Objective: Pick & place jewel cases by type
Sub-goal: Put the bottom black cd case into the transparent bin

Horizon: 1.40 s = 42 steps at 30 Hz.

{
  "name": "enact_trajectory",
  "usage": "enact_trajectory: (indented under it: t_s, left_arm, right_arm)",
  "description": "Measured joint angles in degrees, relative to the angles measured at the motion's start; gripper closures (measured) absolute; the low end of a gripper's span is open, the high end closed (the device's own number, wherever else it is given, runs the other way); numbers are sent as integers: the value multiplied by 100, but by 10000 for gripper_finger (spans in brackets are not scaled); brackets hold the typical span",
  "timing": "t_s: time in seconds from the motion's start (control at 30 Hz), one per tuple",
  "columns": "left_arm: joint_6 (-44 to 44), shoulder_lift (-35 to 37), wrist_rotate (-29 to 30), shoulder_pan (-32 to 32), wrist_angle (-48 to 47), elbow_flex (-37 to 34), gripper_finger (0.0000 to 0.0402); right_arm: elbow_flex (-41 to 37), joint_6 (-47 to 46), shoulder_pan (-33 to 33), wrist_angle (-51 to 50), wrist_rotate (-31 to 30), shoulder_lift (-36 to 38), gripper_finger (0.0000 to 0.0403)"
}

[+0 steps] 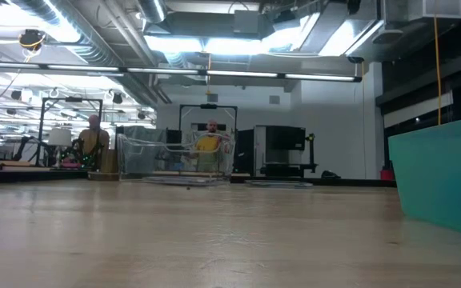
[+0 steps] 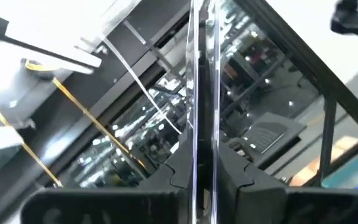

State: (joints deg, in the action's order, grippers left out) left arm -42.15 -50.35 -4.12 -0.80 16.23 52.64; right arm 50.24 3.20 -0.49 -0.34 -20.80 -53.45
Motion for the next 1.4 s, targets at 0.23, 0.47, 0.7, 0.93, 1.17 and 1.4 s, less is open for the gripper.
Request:
enact_trajectory:
  t_s: [0.23, 0.47, 0.7, 0.93, 1.17, 1.4]
  left_arm:
    - [-1247, 0, 237, -349, -129, 0, 380]
    - [-2758, 0, 1171, -842, -148, 0, 380]
    - [-4386, 2, 2238, -1391, -152, 0, 380]
    - [-6093, 0, 3136, -1923, -167, -2, 380]
    - [-6926, -27, 3620, -2401, -440, -4, 380]
    - [-6660, -94, 3938, -2724, -452, -9, 379]
  right_arm:
    - [0, -586, 0, 53, -2, 0, 396]
    - [0, -1048, 0, 241, -3, 0, 395]
    - [0, -1062, 0, 357, -7, 0, 395]
    - [0, -1062, -2, 355, -9, 0, 395]
    - [0, -1062, -2, 352, -12, 0, 395]
    - [0, -1057, -4, 352, -15, 0, 395]
